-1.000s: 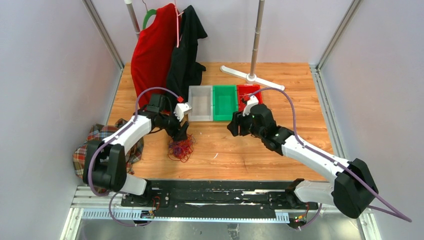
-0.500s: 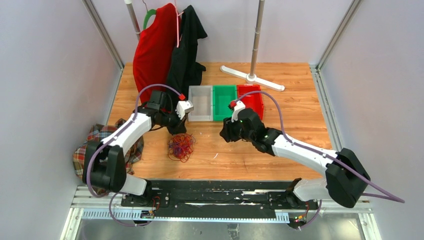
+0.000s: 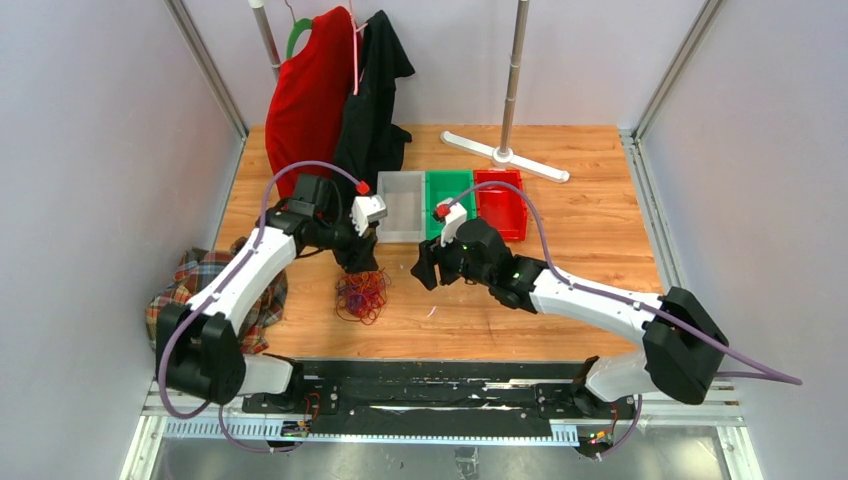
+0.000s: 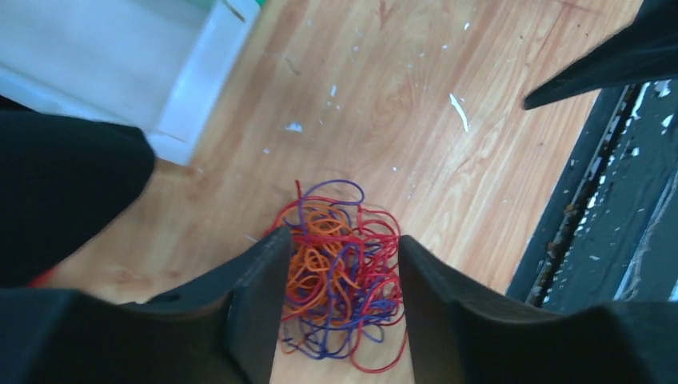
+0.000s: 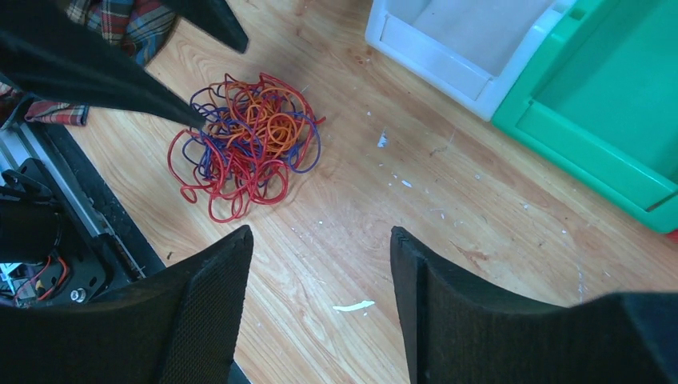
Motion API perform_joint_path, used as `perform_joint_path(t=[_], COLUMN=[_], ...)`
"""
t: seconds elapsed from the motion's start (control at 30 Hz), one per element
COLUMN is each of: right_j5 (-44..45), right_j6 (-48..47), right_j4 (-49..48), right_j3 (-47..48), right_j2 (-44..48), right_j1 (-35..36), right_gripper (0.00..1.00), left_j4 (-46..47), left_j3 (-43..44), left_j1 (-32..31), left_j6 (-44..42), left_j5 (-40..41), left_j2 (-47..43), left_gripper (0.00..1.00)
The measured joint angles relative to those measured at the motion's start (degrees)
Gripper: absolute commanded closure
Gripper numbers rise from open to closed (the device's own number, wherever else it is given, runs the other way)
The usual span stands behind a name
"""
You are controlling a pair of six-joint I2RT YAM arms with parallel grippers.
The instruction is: Untangle the cables
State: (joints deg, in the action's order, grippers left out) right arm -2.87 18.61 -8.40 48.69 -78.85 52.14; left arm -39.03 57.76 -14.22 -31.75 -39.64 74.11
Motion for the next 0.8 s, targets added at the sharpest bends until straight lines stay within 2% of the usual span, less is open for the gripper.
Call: perform_joint_path(t=[0.1,0.3,0.53,0.8], right_j5=[0.6,1.6,1.6,1.6], right_j6=[0.0,-0.1,-0.1,0.1], right_j4=[-0.5,-0.3,-0.3,-0.2], right_j3=[-1.4,-3.3,-3.7,-4.0], right_j2=[1.7,5.9,6.3,6.3], right_j1=[0.0,0.0,0.0,0.0], right_gripper=[0.34,0.38,0.50,0.62], left_j4=[-1.0,-4.5,-7.8,-8.7], left_j3=[-0.3,0.4,4.7,5.4], left_j1=[-0.6,-0.6,-0.6,-2.2], left_j6=[-4.1,-16.3,-28.5,-33.9], left_j5=[0.5,0.5,2.8,2.8], left_j2=[4.5,11.2,17.5,18.3], left_gripper=[0.29,0.31,0.41,0.58])
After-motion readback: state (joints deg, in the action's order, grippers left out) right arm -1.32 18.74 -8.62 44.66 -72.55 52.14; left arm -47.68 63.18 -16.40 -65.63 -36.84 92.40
